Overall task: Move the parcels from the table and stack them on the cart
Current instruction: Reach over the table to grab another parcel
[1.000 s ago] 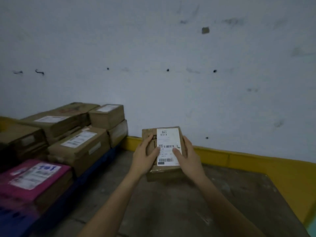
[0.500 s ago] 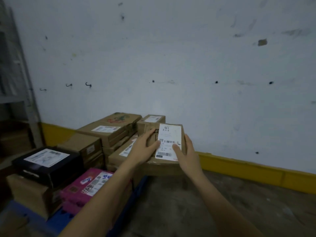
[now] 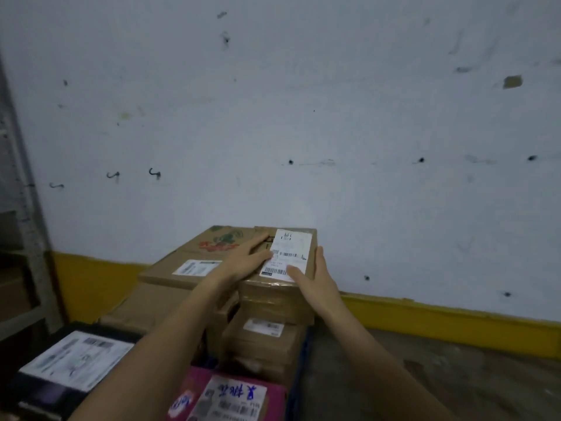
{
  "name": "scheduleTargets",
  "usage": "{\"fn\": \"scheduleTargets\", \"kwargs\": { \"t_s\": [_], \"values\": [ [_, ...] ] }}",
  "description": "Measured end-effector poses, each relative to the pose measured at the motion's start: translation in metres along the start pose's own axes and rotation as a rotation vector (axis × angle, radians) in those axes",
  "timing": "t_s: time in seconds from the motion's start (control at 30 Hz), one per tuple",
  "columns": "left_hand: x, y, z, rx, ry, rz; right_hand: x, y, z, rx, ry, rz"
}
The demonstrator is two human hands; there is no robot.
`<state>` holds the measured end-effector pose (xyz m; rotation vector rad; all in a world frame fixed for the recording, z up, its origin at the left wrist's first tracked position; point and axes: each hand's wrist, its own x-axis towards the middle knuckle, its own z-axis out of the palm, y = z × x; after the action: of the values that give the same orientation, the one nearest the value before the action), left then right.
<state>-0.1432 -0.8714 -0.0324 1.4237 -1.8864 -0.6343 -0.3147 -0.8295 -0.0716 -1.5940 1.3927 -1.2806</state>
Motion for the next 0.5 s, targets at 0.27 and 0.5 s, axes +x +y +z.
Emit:
{"fn": "scheduleTargets", "kwargs": {
  "t_s": [0.27, 0.5],
  "values": [
    [0.045, -0.048, 0.007, -0.016, -0.175, -0.033, 0.020, 0.010, 0.030, -0.041, 0.083, 0.126],
    [0.068, -0.054, 0.012, 0.023, -0.256, -0.009, 0.026, 0.011, 0.033, -0.053, 0.123, 0.184]
  ]
}}
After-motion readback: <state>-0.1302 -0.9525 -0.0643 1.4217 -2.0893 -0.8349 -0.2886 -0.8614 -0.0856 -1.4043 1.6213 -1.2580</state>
